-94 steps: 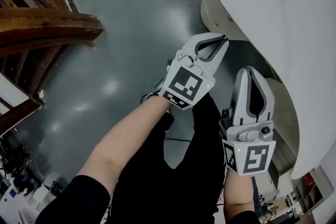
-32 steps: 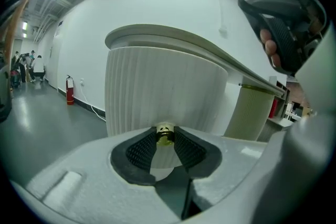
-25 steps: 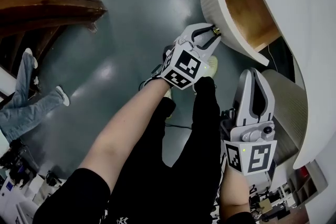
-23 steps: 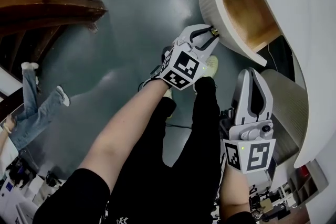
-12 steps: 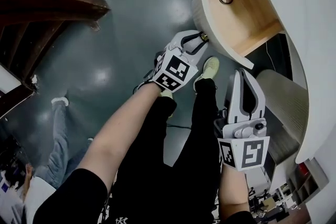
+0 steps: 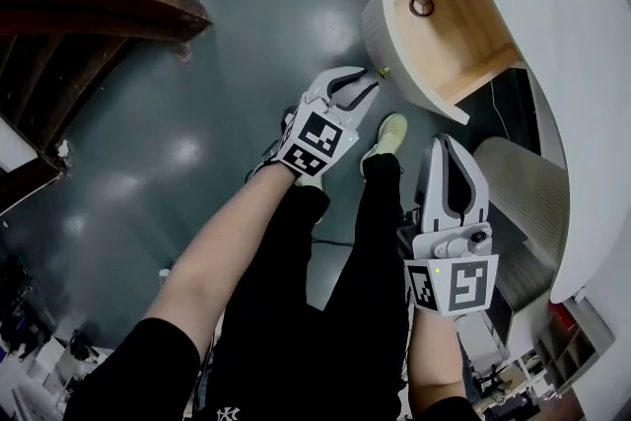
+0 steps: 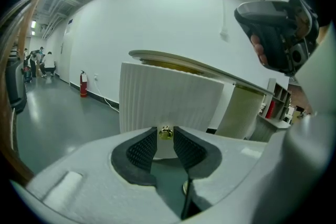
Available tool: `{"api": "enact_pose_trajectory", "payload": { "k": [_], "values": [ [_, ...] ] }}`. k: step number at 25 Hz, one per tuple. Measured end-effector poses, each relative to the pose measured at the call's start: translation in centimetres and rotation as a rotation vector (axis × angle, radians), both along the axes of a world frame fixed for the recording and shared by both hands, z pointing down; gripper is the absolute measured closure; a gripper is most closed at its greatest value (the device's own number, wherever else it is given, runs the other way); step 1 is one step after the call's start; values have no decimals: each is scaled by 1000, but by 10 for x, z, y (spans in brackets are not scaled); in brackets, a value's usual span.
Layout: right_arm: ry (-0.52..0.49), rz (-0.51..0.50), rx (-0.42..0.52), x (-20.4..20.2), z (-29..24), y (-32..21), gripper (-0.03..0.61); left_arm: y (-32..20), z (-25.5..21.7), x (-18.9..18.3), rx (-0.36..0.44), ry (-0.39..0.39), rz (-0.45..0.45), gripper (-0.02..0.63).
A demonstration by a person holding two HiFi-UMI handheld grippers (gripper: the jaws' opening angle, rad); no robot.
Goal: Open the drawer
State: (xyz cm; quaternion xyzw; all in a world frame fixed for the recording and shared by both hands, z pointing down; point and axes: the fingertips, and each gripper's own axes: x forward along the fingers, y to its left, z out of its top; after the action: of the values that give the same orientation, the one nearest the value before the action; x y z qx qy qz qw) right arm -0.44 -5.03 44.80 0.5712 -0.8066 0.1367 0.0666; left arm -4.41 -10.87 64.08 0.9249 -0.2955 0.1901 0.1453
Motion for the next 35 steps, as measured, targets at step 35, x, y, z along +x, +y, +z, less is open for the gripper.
{"api": "enact_pose_trajectory", "payload": {
  "k": [35],
  "values": [
    [-6, -31, 112, 10, -222, -19, 563, 28, -392, 8, 105, 188, -24, 603]
  ]
}}
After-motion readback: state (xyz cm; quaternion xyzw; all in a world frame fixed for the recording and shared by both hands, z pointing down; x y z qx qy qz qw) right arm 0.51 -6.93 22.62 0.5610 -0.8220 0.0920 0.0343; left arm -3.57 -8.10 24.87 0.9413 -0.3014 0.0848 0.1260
